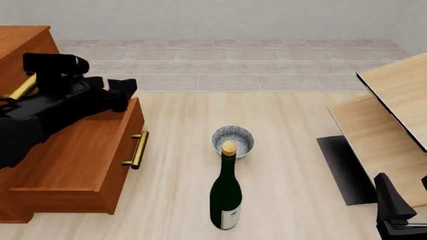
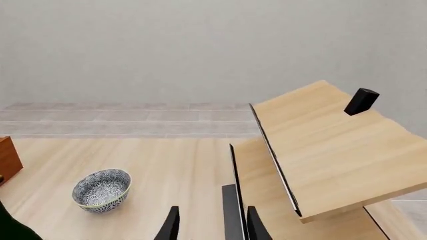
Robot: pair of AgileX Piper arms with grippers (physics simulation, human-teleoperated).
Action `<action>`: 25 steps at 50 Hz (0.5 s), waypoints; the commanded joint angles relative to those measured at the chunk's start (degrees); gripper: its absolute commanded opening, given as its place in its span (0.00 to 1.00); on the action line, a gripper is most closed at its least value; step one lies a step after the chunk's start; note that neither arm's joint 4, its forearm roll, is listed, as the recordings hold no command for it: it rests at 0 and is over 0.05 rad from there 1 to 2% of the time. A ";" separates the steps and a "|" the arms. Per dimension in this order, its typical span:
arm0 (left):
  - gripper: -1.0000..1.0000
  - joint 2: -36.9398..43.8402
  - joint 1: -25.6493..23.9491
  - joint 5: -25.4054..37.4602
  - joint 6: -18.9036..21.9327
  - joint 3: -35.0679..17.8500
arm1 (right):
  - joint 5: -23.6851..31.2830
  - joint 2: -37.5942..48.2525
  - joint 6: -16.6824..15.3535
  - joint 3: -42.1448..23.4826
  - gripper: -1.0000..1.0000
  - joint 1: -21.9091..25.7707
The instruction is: Put the bowl on top of the cabinet.
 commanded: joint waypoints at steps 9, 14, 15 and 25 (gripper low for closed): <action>1.00 12.26 -4.28 2.05 -6.02 -11.20 | -0.24 -0.06 0.23 0.21 1.00 -0.11; 1.00 15.34 -4.41 1.65 -8.07 -13.56 | -0.16 -0.10 0.24 0.10 1.00 -0.16; 1.00 15.35 -4.41 1.65 -8.07 -13.57 | -0.15 -0.10 0.24 0.10 1.00 -0.16; 1.00 22.73 -5.87 -0.10 -10.80 -17.26 | -0.49 -0.12 0.18 0.28 1.00 0.09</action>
